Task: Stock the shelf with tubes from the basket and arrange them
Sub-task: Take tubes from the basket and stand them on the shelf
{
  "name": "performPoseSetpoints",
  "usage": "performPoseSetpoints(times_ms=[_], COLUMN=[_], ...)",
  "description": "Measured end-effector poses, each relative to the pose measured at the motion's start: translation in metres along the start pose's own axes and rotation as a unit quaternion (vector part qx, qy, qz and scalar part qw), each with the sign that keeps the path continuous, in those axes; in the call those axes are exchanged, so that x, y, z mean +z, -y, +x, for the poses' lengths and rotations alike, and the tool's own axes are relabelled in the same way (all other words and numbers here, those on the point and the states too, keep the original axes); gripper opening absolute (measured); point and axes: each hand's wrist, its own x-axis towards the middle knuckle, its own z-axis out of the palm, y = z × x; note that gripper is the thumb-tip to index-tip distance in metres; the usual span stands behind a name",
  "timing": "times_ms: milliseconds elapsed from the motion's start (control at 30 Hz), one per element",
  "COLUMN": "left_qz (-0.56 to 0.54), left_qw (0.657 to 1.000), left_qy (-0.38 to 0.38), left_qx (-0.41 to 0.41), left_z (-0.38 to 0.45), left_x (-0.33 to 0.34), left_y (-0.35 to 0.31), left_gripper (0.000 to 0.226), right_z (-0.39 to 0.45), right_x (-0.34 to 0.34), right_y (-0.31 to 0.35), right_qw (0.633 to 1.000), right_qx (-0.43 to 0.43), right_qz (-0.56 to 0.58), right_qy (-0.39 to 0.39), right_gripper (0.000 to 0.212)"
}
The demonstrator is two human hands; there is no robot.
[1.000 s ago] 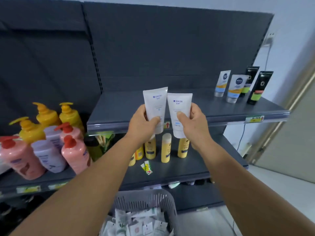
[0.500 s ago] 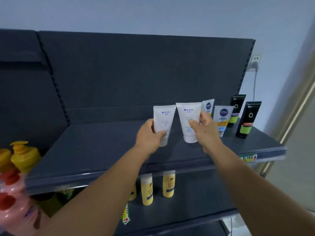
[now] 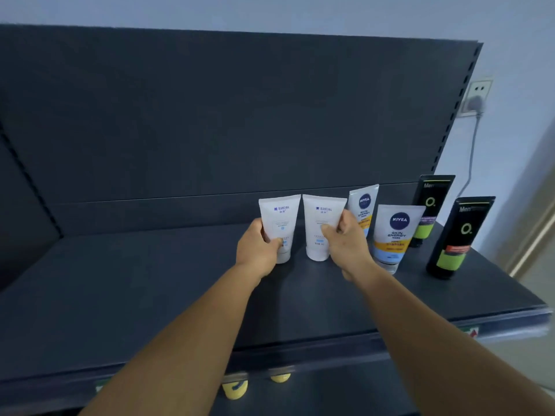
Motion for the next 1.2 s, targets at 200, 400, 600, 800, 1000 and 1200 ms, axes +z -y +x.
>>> performPoseSetpoints(times_ms=[200, 400, 600, 800, 1000, 1200], left_qz=[0.026, 0.124, 0.305, 0.399, 0.399, 0.395], left_qw=[1.0, 0.99, 0.945, 0.905, 0.905, 0.909], left_qy=[0.013, 0.051, 0.066, 0.076, 0.088, 0.106], left_qx=[-0.005, 0.032, 0.094, 0.126, 0.116, 0.073], left_z=[0.016, -0.002, -0.062, -0.153, -0.242, -0.305], left_x=[-0.001, -0.022, -0.075, -0.138, -0.198, -0.235], left_y=[0.002, 0.0, 0.008, 0.04, 0.099, 0.17], left_gripper=[0.043, 0.066, 0.072, 0.072, 0.072, 0.069], right_z=[0.012, -0.01, -0.087, -0.204, -0.314, -0.392], right_x=[0.009, 0.009, 0.017, 0.056, 0.106, 0.151], right_y=[-0.001, 0.007, 0.028, 0.047, 0.032, -0.009], right_qw=[1.0, 0.993, 0.949, 0.882, 0.878, 0.872], right_qx=[-0.001, 0.011, -0.044, -0.089, -0.088, -0.061], right_qz=[-0.025, -0.113, -0.308, -0.448, -0.443, -0.431], right_qy=[0.006, 0.007, 0.048, 0.111, 0.162, 0.224], right_gripper=[0.017, 0.028, 0.06, 0.076, 0.073, 0.07])
